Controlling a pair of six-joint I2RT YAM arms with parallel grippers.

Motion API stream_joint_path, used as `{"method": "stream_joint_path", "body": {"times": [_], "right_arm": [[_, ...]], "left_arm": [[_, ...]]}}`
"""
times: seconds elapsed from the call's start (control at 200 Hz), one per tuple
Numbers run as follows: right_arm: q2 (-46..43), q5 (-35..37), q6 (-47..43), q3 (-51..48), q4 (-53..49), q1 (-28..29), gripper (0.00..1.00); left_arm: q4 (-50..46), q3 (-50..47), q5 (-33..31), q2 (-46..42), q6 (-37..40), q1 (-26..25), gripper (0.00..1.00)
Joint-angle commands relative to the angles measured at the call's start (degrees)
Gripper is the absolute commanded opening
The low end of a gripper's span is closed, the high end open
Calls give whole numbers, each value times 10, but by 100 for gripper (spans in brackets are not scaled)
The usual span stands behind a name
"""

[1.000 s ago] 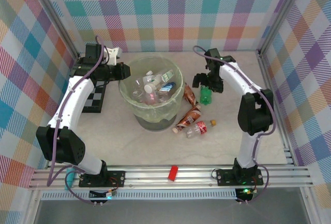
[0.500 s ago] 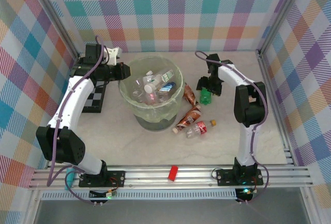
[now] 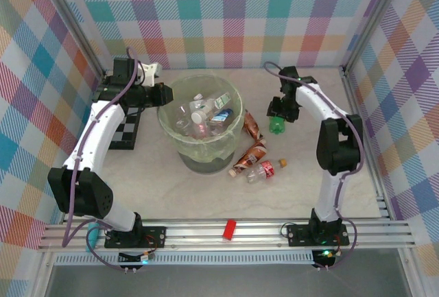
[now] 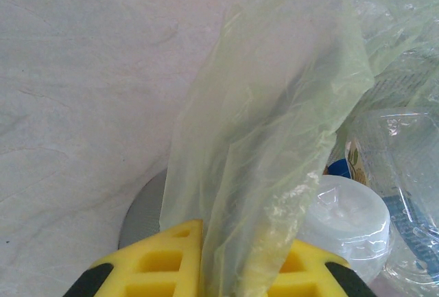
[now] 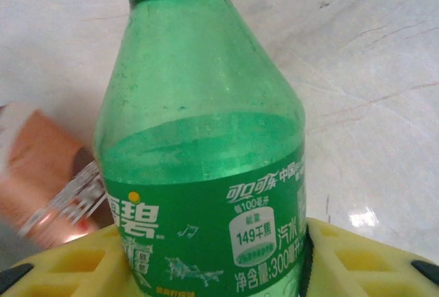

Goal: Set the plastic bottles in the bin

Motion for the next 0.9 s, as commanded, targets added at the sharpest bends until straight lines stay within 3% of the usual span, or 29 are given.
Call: {"method": "stream_joint_path", "body": {"times": [0.0,0.155,0.28,0.485,0.61,0.895], "right_arm": [[-68,-52,-13,28,-42,-3,51],[-133,-161,-3,74,-56,1,50],[-165,-191,12,109,-58,14,50],[-184,-309,70,151,-1,53,50],[-156,-343,94,210,13,111,51],[-39,-345,127,343,15,233,52]], "left_arm": [[-47,-6,-5,21,-2,4,15],[-46,-5,-4,18,-3,4,15],[-41,-6,5,17,-8,4,15],[-32,-9,20,17,-17,4,15],[-32,-9,21,16,-17,3,15],[-30,-9,19,12,-21,3,14]]}}
